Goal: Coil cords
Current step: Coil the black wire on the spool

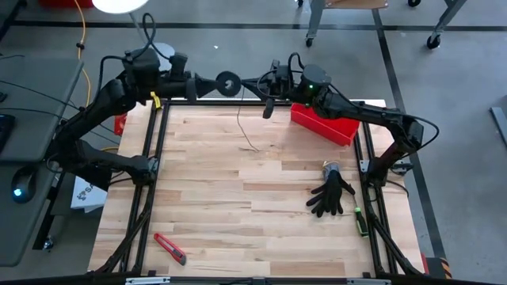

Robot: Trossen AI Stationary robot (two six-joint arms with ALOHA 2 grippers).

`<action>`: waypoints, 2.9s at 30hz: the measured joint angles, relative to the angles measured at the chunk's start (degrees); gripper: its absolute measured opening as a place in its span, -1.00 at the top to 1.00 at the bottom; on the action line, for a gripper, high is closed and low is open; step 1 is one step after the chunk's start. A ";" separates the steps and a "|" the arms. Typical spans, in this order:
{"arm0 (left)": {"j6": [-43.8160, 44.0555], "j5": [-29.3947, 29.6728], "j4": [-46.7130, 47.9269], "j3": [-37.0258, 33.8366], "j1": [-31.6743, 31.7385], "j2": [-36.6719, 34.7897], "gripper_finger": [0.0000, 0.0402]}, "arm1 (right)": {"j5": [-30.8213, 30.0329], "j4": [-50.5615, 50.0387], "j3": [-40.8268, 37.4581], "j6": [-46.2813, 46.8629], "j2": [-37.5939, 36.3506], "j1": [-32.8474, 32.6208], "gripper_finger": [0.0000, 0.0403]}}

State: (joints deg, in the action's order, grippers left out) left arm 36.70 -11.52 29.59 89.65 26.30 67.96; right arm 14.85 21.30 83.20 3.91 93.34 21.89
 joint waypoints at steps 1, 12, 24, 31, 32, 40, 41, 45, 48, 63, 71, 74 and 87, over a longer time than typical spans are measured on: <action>-1.82 0.05 -1.00 0.00 0.00 0.02 1.00 | -0.04 -0.04 0.00 0.17 0.00 -0.08 0.98; -10.46 0.30 -6.16 -0.02 -0.02 -0.01 0.98 | -1.89 -6.16 0.02 5.10 0.00 -0.65 0.39; -9.95 0.07 -10.29 0.00 0.07 -0.44 0.98 | -5.47 -11.69 0.02 0.76 0.00 -0.90 0.22; -9.86 0.30 -11.21 0.00 1.55 -0.42 0.98 | -5.33 -15.21 0.02 0.05 0.00 -1.01 0.29; -9.83 0.27 -11.55 0.00 1.79 -0.41 0.98 | -5.32 -15.48 0.02 -0.40 0.00 -1.01 0.30; -9.87 0.15 -11.87 0.04 3.28 -0.39 0.98 | -4.94 -15.98 0.02 -1.37 0.00 -0.87 0.32; -9.87 0.19 -11.93 0.04 3.43 -0.39 0.98 | -4.97 -16.01 0.02 -1.37 0.00 -0.87 0.34; -9.85 0.22 -11.96 0.04 4.34 -0.39 0.98 | -5.73 -16.52 0.02 -1.40 0.00 -0.83 0.45; -9.87 0.20 -11.85 0.04 4.87 -0.54 0.98 | -5.73 -16.57 0.02 -1.46 0.00 -0.65 0.58; -10.35 1.59 -10.08 0.07 4.87 -1.49 0.98 | -5.14 -15.85 0.02 0.10 -0.02 0.61 0.90; -10.59 1.65 -9.68 0.07 4.87 -1.49 0.98 | -3.82 -15.88 0.02 0.06 -0.02 0.59 0.74; -10.83 1.80 -9.71 0.07 4.87 -1.49 0.98 | -3.74 -15.89 0.02 -1.05 -0.04 0.59 0.71; -9.78 3.85 -10.19 0.07 4.87 -1.49 0.98 | -4.72 -17.87 0.00 0.20 -0.07 0.57 0.76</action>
State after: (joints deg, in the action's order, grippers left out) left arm 26.92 -7.67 19.40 89.71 31.18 66.48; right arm 10.13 3.43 83.20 4.12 93.27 22.46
